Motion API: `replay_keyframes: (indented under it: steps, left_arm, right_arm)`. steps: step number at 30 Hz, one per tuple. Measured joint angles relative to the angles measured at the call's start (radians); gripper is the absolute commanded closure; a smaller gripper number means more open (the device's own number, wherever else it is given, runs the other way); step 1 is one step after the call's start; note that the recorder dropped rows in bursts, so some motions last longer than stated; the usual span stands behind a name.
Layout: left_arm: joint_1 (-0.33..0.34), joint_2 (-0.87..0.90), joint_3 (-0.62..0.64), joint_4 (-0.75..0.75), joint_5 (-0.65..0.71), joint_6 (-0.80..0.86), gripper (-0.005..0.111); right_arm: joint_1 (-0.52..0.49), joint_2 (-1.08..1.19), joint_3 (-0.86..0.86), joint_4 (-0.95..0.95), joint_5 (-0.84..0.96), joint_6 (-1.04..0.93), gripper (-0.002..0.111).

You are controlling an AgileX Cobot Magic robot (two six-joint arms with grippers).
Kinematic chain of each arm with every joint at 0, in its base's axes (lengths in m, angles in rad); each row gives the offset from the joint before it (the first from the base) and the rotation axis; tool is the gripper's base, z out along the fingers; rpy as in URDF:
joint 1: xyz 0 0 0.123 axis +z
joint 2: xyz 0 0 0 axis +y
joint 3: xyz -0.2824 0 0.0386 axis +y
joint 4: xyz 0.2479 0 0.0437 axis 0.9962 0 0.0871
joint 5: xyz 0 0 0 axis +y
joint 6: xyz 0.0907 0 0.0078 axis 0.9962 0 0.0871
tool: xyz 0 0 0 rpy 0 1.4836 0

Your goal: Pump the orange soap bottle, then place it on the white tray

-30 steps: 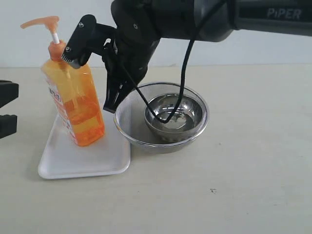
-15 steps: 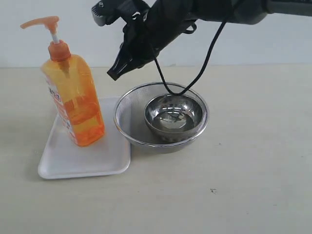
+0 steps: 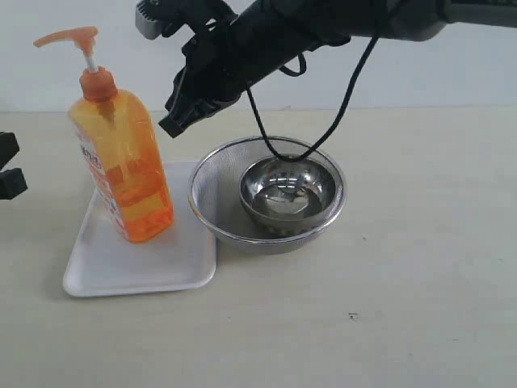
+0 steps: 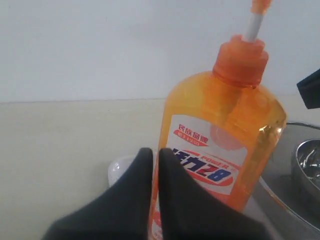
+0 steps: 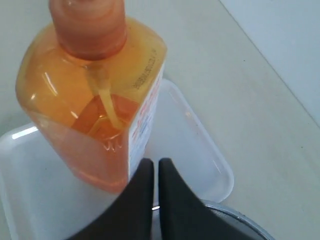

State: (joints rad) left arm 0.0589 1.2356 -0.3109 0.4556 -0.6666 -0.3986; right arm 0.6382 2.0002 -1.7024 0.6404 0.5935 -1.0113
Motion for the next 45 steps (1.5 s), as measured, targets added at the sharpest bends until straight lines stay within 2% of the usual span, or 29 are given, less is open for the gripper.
replay_keyframes:
  steps: [4, 13, 21, 45]
  left_arm:
    - [0.000, 0.128, -0.005, -0.007, -0.119, 0.026, 0.102]
    - [0.000, 0.313, -0.114, 0.000, -0.180, 0.035, 0.102]
    - [0.000, 0.342, -0.160, 0.078, -0.182, -0.002, 0.102]
    - [0.000, 0.343, -0.177, 0.121, -0.193, -0.008, 0.102]
  right_arm:
    - [0.000, 0.035, 0.000, 0.043, 0.010, -0.043, 0.108]
    - [0.000, 0.037, 0.000, 0.056, -0.023, -0.078, 0.108]
    - [0.000, 0.037, 0.000, 0.069, -0.071, -0.088, 0.108]
    - [0.000, 0.079, 0.000, 0.152, -0.027, -0.091, 0.108]
